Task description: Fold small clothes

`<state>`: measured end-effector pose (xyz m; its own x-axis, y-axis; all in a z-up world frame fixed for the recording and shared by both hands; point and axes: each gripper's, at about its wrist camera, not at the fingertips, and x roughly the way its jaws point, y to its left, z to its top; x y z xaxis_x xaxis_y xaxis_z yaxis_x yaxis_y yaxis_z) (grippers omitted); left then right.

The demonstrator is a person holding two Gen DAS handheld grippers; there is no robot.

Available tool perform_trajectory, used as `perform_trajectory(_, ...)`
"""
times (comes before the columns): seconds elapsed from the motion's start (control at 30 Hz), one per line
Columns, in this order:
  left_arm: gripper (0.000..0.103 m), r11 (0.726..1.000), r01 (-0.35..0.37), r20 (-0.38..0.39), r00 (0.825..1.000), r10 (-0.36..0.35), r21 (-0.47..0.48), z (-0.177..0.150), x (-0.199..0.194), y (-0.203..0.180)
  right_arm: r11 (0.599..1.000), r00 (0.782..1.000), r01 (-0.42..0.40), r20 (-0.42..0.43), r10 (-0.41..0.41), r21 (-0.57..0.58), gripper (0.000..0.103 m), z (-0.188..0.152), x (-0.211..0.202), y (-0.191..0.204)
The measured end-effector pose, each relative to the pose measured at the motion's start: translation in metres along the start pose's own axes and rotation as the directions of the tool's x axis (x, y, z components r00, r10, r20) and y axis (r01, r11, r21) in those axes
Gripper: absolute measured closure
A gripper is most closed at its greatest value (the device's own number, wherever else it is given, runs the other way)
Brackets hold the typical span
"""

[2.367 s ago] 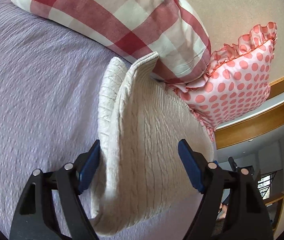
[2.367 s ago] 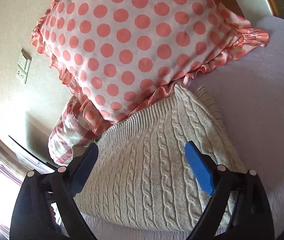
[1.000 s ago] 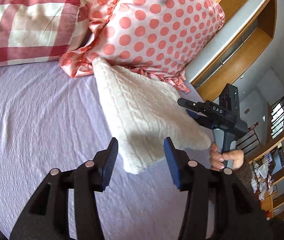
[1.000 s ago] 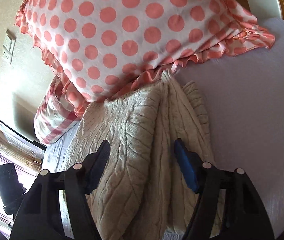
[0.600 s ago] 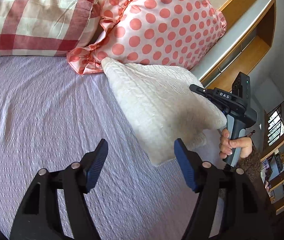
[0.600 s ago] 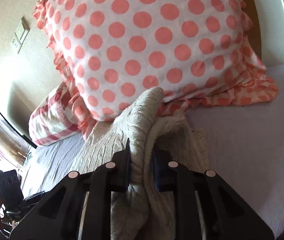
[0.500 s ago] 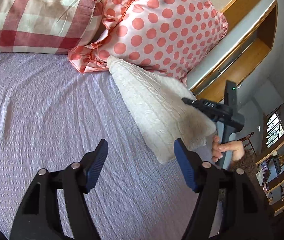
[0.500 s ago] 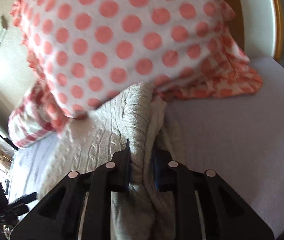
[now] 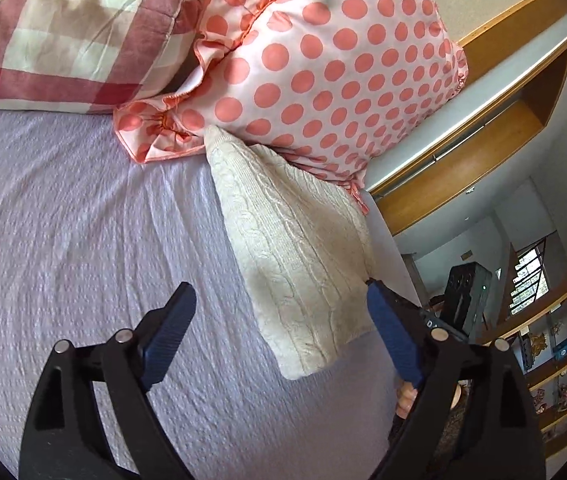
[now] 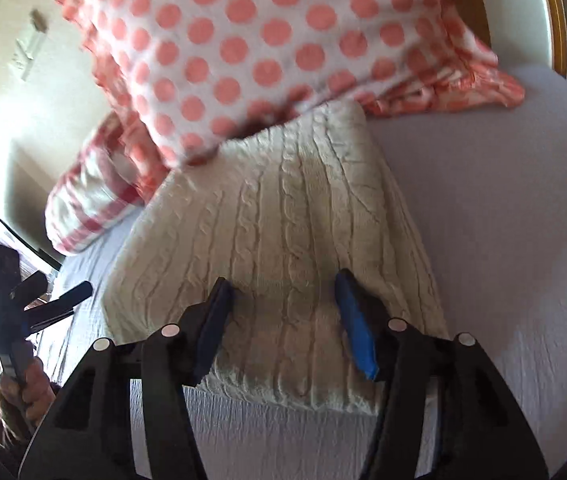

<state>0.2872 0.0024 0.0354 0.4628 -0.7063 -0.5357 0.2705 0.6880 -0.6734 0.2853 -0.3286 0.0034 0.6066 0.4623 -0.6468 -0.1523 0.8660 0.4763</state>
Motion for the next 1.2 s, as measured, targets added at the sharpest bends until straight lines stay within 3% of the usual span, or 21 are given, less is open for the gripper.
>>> perform_trajectory(0.13,0.013,0.999,0.017,-0.061,0.998,-0.019,-0.029,0.003,0.025,0.002,0.997,0.999,-0.041,0.028,0.039,0.065,0.045,0.003,-0.032,-0.002)
perform_trajectory(0.17,0.013,0.999,0.02,-0.078,0.997,-0.023,-0.039,0.005,0.033,0.003,0.993,0.997,-0.058,0.064,0.052,0.098,0.033,0.009,-0.041,-0.007)
perform_trajectory(0.2,0.013,0.999,0.017,-0.092,0.996,-0.021,-0.049,0.007,0.04,0.004,0.99,0.994,-0.061,0.094,0.049,0.127,0.014,0.015,-0.049,-0.014)
perform_trajectory(0.23,0.013,0.998,0.011,-0.103,0.995,-0.017,-0.058,0.009,0.046,0.004,0.987,0.994,-0.048,0.103,0.032,0.15,0.008,0.023,-0.05,-0.021)
perform_trajectory(0.33,0.013,0.996,0.002,-0.132,0.991,-0.013,-0.087,0.016,0.065,0.008,0.966,0.999,-0.052,0.02,0.049,0.252,0.008,0.039,-0.028,-0.048)
perform_trajectory(0.47,0.013,0.991,0.021,-0.158,0.987,-0.041,-0.129,0.019,0.085,0.011,0.938,0.992,-0.07,-0.076,0.102,0.339,0.011,0.041,0.009,-0.068)
perform_trajectory(0.53,0.013,0.993,0.038,-0.163,0.985,-0.056,-0.114,0.018,0.091,0.005,0.935,0.99,-0.097,-0.06,0.124,0.34,0.016,0.038,0.014,-0.07)
perform_trajectory(0.6,0.018,0.994,0.051,-0.169,0.983,-0.068,-0.101,0.016,0.097,0.0,0.923,0.981,-0.138,-0.08,0.178,0.359,0.056,0.033,0.023,-0.071)
perform_trajectory(0.7,0.05,0.995,0.019,-0.153,0.988,-0.034,-0.098,0.014,0.097,0.001,0.904,0.974,-0.2,-0.026,0.226,0.379,0.067,0.023,0.022,-0.069)
perform_trajectory(0.77,0.062,0.995,0.025,-0.141,0.989,-0.039,-0.1,0.017,0.081,0.004,0.891,0.962,-0.25,-0.01,0.274,0.379,0.07,0.019,0.018,-0.058)
perform_trajectory(0.87,0.063,0.999,-0.026,-0.111,0.994,0.024,-0.018,0.015,0.035,0.007,0.899,0.938,-0.31,-0.055,0.343,0.309,0.071,0.014,0.022,-0.018)
perform_trajectory(1.0,0.061,0.995,-0.098,-0.06,0.993,0.099,0.02,-0.002,-0.037,0.034,0.912,0.905,-0.35,-0.174,0.388,0.213,0.071,-0.005,0.052,0.039)
perform_trajectory(1.1,0.051,0.975,-0.221,-0.069,0.973,0.222,0.027,-0.015,-0.057,0.058,0.942,0.921,-0.299,-0.214,0.326,0.152,0.056,-0.011,0.063,0.063)
perform_trajectory(1.2,0.049,0.966,-0.252,0.029,0.968,0.25,0.051,-0.019,-0.09,0.053,0.968,0.963,-0.243,-0.1,0.249,0.066,0.053,-0.004,0.02,0.075)
